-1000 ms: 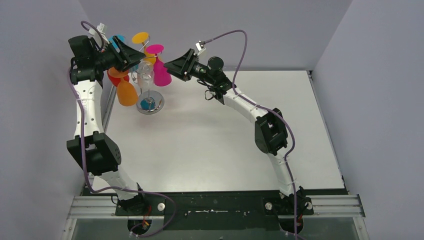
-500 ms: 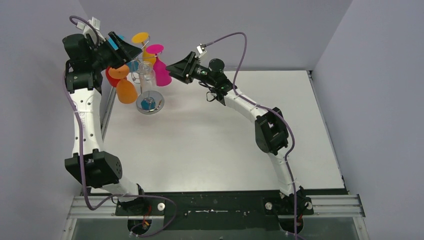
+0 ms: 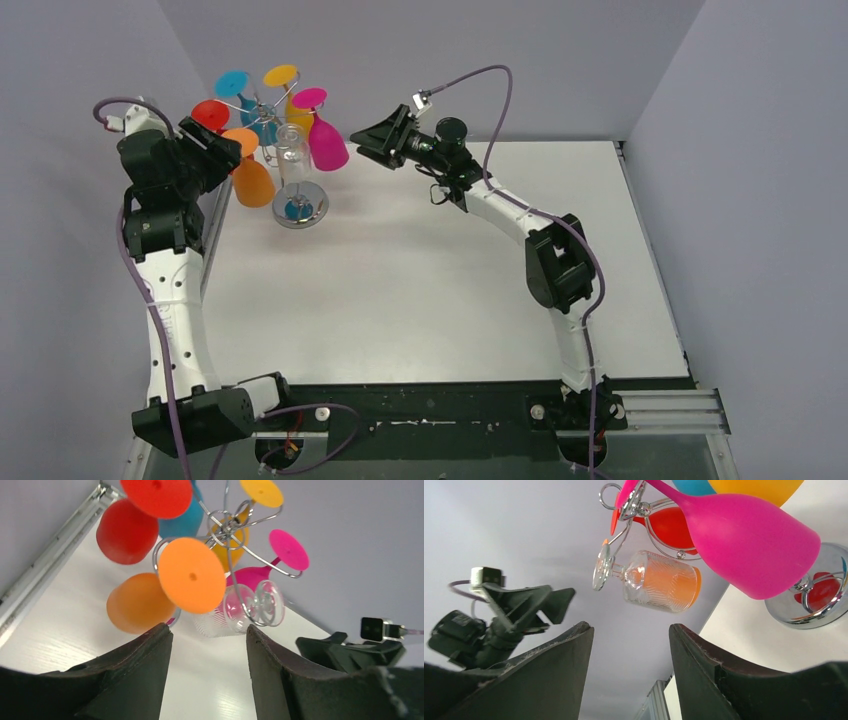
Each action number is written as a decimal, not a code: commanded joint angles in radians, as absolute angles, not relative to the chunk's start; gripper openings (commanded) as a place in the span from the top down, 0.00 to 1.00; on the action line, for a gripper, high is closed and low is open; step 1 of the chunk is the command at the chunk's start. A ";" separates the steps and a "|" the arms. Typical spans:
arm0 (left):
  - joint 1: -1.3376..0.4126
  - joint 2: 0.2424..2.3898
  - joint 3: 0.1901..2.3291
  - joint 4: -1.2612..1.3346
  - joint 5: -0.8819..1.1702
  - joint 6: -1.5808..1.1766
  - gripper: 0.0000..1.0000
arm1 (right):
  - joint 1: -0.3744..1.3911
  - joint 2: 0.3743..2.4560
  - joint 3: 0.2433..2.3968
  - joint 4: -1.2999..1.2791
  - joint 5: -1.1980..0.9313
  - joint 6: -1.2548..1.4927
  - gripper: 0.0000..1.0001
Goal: Take the wine glass off the wine glass rack
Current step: Pick up the wine glass from the wine rack.
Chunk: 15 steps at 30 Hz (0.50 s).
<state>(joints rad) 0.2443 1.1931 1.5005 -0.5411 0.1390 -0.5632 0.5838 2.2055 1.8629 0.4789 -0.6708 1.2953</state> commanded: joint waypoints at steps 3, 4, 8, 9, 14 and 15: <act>0.271 1.210 1.383 -0.436 0.175 -0.738 0.48 | 0.552 2.083 1.813 0.592 -0.686 1.292 0.42; 0.277 1.215 1.371 -0.419 0.192 -0.758 0.48 | 0.549 2.076 1.805 0.597 -0.686 1.294 0.42; 0.303 1.223 1.328 -0.359 0.219 -0.816 0.51 | 0.539 2.061 1.785 0.607 -0.687 1.295 0.42; 0.309 1.227 1.322 -0.343 0.221 -0.824 0.52 | 0.536 2.059 1.781 0.609 -0.686 1.296 0.42; 0.336 1.248 1.302 -0.248 0.278 -0.884 0.55 | 0.529 2.054 1.773 0.616 -0.688 1.298 0.42; 0.337 1.249 1.293 -0.220 0.295 -0.898 0.55 | 0.528 2.054 1.771 0.617 -0.687 1.298 0.42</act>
